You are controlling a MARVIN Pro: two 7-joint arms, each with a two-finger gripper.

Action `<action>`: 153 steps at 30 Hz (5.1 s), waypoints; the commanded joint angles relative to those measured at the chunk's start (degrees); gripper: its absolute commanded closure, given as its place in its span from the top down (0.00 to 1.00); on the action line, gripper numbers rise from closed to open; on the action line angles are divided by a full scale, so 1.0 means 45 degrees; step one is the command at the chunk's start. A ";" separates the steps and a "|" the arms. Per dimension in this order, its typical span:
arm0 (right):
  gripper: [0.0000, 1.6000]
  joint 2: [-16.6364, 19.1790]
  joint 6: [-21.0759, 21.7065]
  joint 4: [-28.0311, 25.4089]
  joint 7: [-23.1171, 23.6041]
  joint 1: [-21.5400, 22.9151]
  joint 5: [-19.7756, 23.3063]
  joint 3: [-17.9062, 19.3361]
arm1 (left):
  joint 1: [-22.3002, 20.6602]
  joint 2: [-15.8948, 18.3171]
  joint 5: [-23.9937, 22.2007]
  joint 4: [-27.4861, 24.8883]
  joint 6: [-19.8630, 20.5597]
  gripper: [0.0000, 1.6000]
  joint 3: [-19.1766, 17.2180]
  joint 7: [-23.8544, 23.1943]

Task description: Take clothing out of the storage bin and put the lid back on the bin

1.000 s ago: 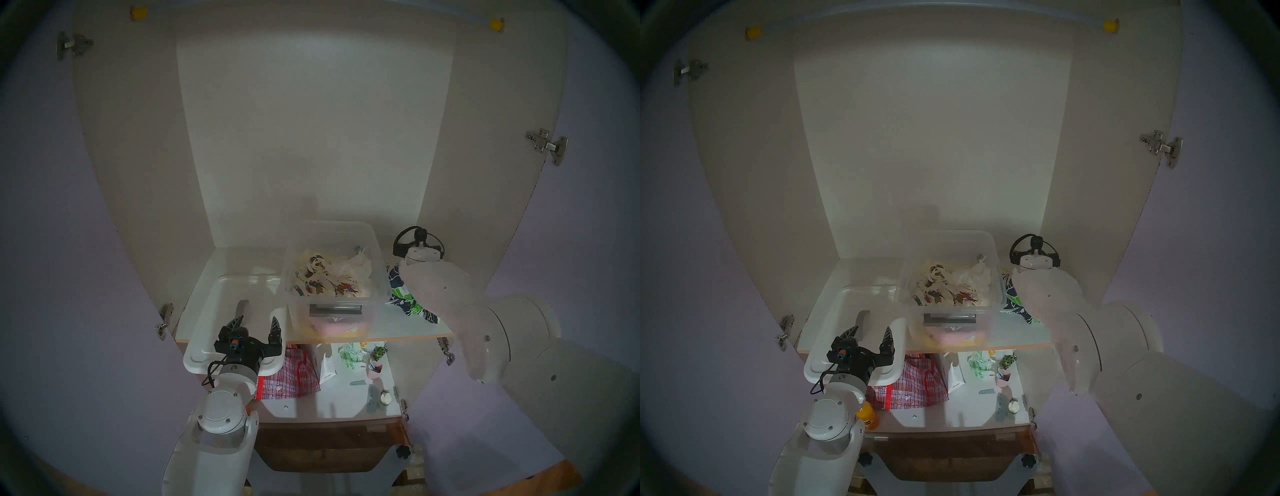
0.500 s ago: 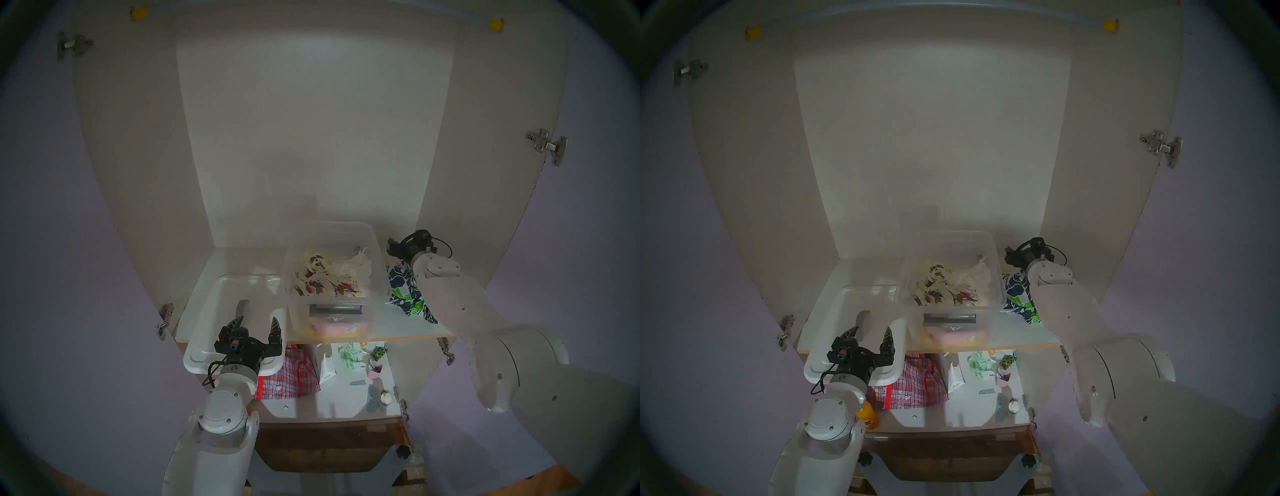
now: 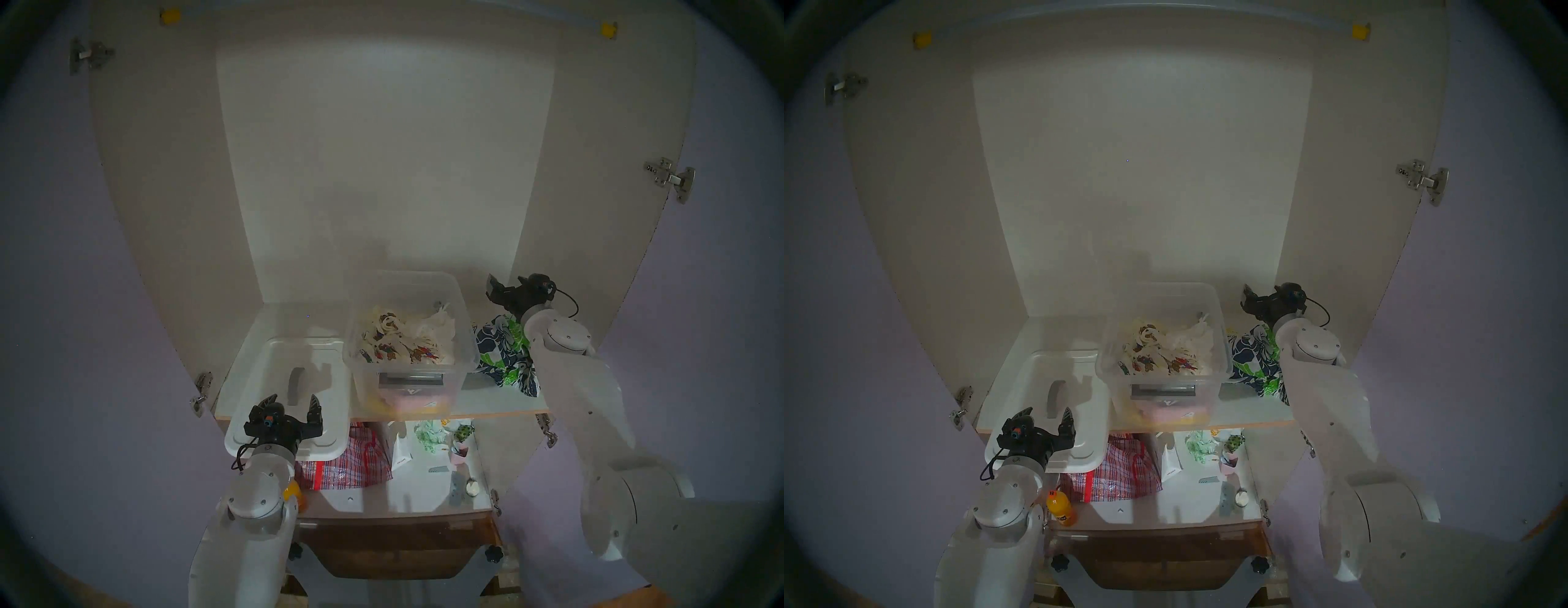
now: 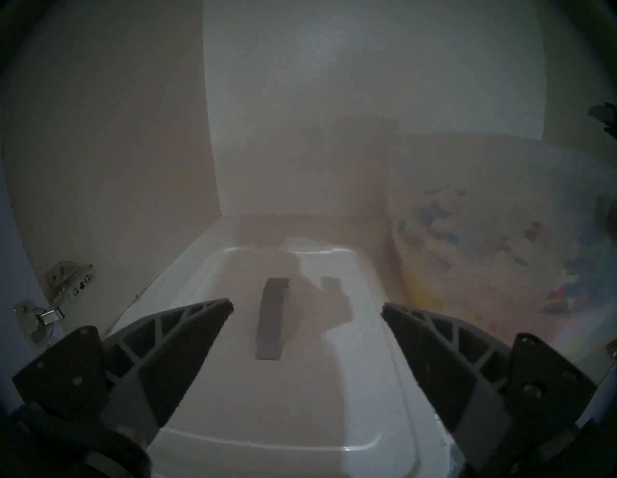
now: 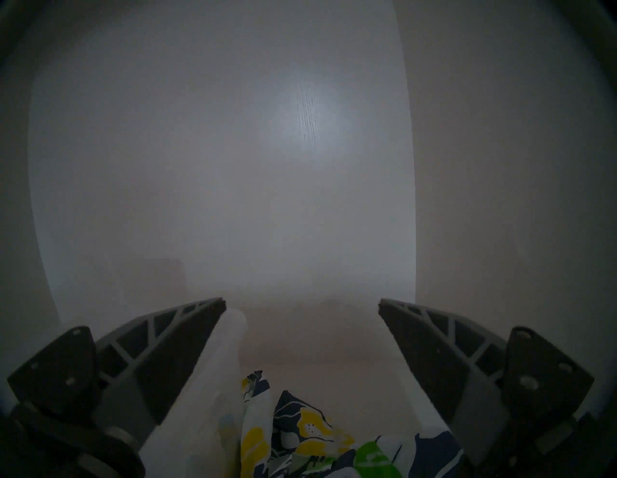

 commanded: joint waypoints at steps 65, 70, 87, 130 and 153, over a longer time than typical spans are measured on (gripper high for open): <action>1.00 0.1037 0.0093 -0.4926 -0.0212 -0.3080 -0.0572 0.0090 | -0.9591 0.1777 0.0167 1.4429 -0.3945 0.00 0.1521 -0.3657; 1.00 0.1041 0.0085 -0.4912 -0.0212 -0.3077 -0.0576 0.0086 | -0.9345 0.2019 0.0820 1.3449 -0.4041 0.00 0.2001 -0.2489; 1.00 0.1322 -0.1791 -0.4148 -0.0229 -0.3372 -0.0888 0.0323 | -0.6583 0.3759 0.1266 0.6948 -0.0949 0.00 0.2348 -0.0179; 1.00 0.1051 -0.2568 -0.3205 -0.0931 -0.3078 -0.2111 0.0190 | -1.0411 0.5125 0.3311 0.3278 0.3746 0.00 0.2815 -0.0967; 1.00 0.1021 -0.2762 -0.3160 -0.0922 -0.3068 -0.2114 0.0215 | -1.2037 0.0995 -0.2803 0.3936 0.5794 0.00 0.0373 -0.1034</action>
